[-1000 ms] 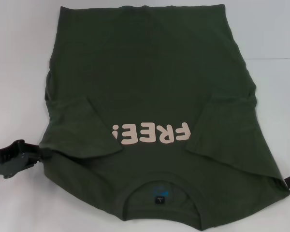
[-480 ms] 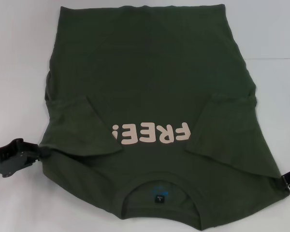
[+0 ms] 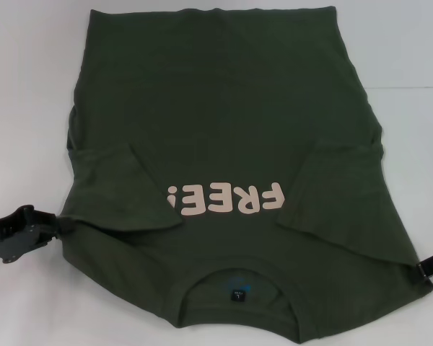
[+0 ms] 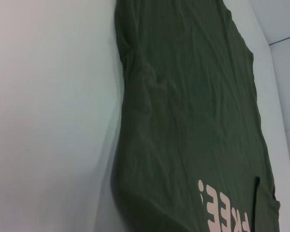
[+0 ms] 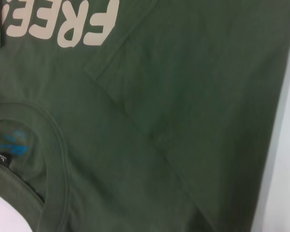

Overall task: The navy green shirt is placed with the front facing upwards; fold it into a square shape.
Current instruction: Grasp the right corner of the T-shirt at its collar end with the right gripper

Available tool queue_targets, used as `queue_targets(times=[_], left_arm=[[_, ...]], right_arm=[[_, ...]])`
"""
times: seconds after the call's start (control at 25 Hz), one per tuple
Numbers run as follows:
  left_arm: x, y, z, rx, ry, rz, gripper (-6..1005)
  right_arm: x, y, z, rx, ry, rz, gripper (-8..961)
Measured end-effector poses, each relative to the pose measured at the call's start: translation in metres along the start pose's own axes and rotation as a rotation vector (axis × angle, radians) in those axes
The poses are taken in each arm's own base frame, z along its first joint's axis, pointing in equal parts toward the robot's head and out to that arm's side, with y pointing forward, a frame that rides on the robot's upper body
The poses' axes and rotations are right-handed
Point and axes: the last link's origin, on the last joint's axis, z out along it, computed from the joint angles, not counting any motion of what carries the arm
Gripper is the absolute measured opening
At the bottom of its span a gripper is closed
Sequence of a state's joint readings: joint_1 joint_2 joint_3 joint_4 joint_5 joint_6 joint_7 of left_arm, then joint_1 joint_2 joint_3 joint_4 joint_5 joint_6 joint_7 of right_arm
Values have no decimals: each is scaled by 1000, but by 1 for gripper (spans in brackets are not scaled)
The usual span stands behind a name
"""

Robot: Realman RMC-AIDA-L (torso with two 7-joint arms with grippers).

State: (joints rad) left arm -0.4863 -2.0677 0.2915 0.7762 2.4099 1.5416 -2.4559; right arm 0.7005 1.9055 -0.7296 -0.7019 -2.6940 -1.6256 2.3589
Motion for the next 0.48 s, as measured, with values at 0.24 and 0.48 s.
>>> queue_targets(times=[0.24, 0.48], left_arm=[[0, 0, 0, 2, 3, 0, 55], [1, 0, 0, 1, 2, 1, 55]], right_arm=[[-2, 5, 6, -5, 7, -11, 684], [-4, 8, 10, 5, 16, -25, 677]])
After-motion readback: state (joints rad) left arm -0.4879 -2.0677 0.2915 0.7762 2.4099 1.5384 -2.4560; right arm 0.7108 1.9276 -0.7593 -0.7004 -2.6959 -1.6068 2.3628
